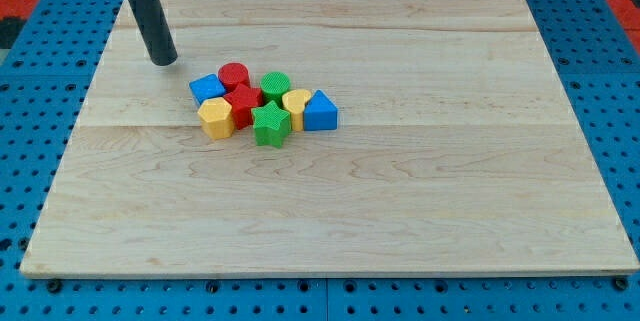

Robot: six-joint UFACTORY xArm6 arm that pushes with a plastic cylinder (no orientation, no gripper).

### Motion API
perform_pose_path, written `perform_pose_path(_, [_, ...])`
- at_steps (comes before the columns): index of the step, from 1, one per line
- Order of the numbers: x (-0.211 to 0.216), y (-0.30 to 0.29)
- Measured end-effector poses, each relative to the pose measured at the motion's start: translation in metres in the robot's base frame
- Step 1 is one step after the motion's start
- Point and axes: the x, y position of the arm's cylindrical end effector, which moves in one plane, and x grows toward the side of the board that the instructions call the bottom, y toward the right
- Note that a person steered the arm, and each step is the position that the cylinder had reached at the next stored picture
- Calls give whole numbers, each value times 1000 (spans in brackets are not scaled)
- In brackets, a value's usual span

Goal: Move the red star above the green circle

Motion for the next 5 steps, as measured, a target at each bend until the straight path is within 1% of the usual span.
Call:
perform_pose_path(1, [86, 19])
perform_pose_path(2, [126, 36])
perform_pose_path(3, [119, 73])
perform_pose_path(4, [87, 112])
perform_pose_path(5, [48, 124])
